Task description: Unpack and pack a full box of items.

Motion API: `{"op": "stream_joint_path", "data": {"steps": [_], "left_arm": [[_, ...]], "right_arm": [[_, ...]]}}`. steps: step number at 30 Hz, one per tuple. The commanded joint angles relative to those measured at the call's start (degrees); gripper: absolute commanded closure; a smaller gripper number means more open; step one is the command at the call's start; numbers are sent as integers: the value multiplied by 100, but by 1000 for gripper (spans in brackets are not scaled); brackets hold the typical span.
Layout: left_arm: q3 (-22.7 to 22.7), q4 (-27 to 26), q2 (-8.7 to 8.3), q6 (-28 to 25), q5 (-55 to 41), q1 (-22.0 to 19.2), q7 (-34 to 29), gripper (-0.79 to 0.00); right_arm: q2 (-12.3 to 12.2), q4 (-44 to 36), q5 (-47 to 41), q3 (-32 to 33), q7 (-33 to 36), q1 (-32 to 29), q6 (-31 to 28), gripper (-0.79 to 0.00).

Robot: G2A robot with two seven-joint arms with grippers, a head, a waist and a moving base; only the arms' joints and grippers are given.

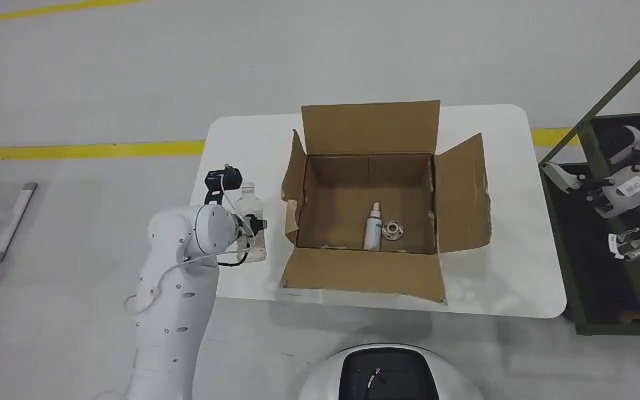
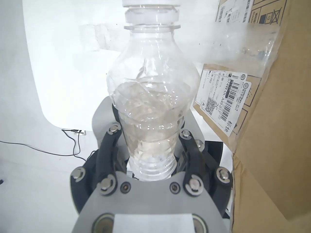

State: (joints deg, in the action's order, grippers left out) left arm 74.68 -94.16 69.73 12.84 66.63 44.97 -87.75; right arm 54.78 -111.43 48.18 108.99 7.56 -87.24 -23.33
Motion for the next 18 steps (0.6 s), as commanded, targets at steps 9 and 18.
{"op": "stream_joint_path", "data": {"steps": [9,18], "left_arm": [[0,0,0,0,0,0,0,0],[-38,-76,-42,-458,136,344,230,0]], "right_arm": [[0,0,0,0,0,0,0,-785],[0,0,0,0,0,0,0,-785]]}}
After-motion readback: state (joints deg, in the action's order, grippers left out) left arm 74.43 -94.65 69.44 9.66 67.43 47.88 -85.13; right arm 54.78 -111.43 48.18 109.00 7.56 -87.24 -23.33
